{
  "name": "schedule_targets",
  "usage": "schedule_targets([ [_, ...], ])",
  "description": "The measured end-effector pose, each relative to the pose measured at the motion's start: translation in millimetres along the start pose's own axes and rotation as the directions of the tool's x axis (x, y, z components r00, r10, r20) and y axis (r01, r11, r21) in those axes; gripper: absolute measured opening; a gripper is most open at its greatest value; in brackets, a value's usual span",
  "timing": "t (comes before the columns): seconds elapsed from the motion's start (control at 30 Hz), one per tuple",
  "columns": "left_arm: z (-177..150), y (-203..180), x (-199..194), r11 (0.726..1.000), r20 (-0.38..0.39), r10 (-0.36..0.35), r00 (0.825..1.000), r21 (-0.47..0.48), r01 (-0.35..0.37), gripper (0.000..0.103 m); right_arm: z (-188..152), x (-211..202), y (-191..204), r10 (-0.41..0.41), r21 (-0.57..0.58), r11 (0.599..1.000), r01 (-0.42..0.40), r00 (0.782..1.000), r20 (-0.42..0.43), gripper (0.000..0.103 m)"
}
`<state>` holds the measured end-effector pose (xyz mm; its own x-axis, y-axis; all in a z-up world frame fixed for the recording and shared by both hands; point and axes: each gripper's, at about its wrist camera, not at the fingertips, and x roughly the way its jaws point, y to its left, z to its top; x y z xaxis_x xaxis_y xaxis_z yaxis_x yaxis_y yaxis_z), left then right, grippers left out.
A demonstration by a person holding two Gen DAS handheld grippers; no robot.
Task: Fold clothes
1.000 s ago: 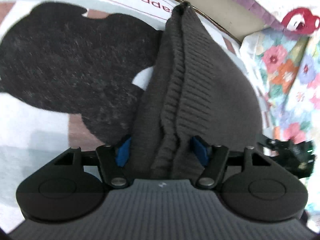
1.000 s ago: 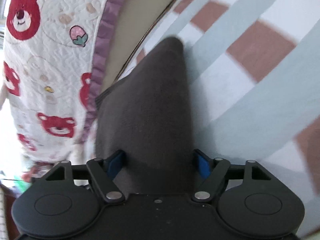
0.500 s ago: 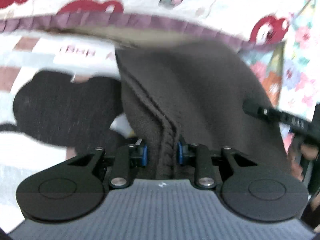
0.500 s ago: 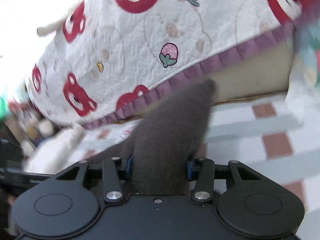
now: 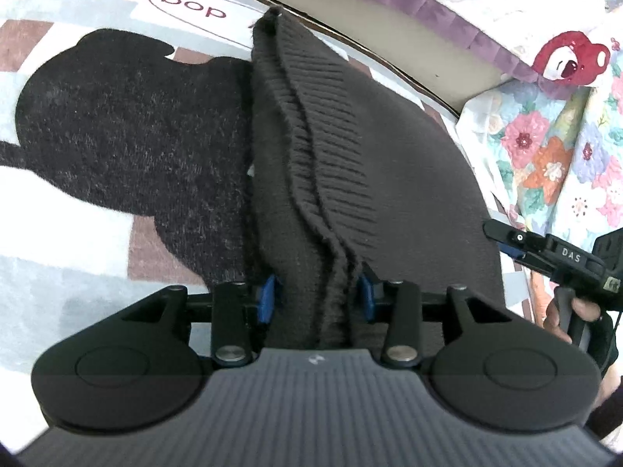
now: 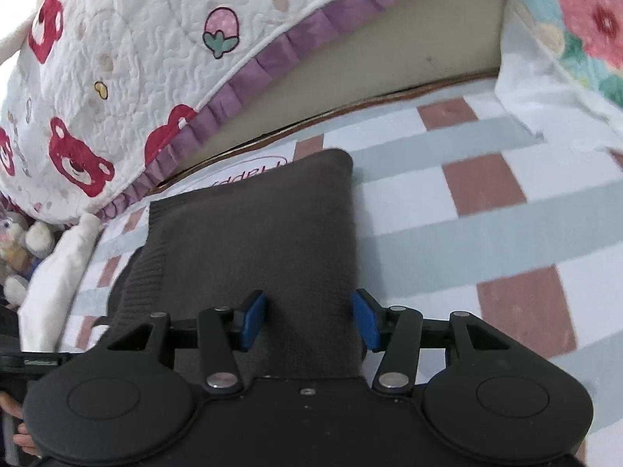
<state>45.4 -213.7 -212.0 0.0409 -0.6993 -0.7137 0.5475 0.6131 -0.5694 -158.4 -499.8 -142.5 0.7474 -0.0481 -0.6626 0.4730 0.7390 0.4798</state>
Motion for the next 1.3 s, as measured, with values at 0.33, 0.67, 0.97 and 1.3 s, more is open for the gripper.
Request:
schedule_targets([
  [0.33,8.8,31.6,16.3,0.979,-0.031,-0.108,0.994,-0.178,0.1,0.046,-7.0,23.6,-36.9,0.179,0.197,0.967,-0.162,0.982,-0.067,0.067],
  [0.67,18.6,8.9,27.4,0.995,-0.021,-0.079,0.997,-0.062,0.078,0.03,14.4,50.8,-14.9,0.23,0.089,0.971,-0.221,0.967,-0.113,0.059],
  [0.97,19.1,-28.2,16.7,0.996,0.005,0.05,0.999,0.078,-0.05,0.03,18.0,8.3,45.1,0.194,-0.209,0.955,-0.208,0.977,-0.084,0.054],
  [1.3,20.8,14.4,37.1,0.992,-0.086,-0.09,0.992,-0.093,0.082,0.037,14.3,48.4,-21.1,0.265,0.105,0.963,-0.249,0.947,-0.182,0.066],
])
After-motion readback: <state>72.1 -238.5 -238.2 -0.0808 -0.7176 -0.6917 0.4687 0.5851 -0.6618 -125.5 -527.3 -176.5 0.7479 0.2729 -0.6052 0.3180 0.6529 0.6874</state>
